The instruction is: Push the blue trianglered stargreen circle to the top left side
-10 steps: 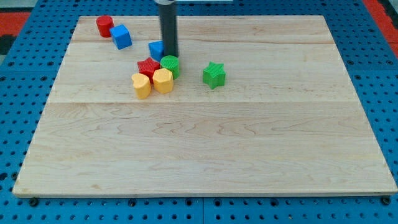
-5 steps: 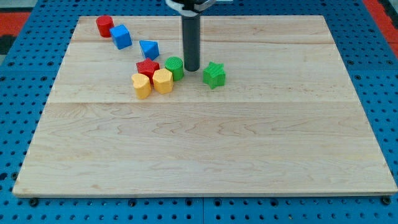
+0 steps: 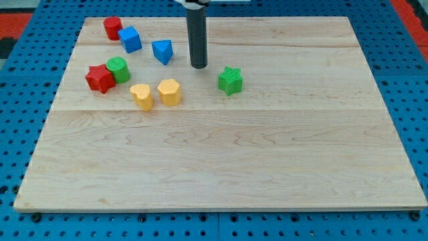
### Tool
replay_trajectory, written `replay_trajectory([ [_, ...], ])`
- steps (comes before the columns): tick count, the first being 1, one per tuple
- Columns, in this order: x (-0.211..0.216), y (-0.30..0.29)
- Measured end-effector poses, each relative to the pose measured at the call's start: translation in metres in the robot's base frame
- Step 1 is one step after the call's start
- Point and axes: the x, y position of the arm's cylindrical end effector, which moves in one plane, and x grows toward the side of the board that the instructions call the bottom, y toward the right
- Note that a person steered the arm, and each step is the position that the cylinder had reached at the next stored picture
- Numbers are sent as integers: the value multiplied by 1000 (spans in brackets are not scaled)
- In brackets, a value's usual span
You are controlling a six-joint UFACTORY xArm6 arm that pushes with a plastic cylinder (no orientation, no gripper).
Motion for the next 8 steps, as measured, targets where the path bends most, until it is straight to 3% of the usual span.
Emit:
replay_trajectory([
  [1, -34, -47],
  [3, -41, -94],
  [5, 6, -135],
  [7, -43, -112],
  [8, -34, -143],
])
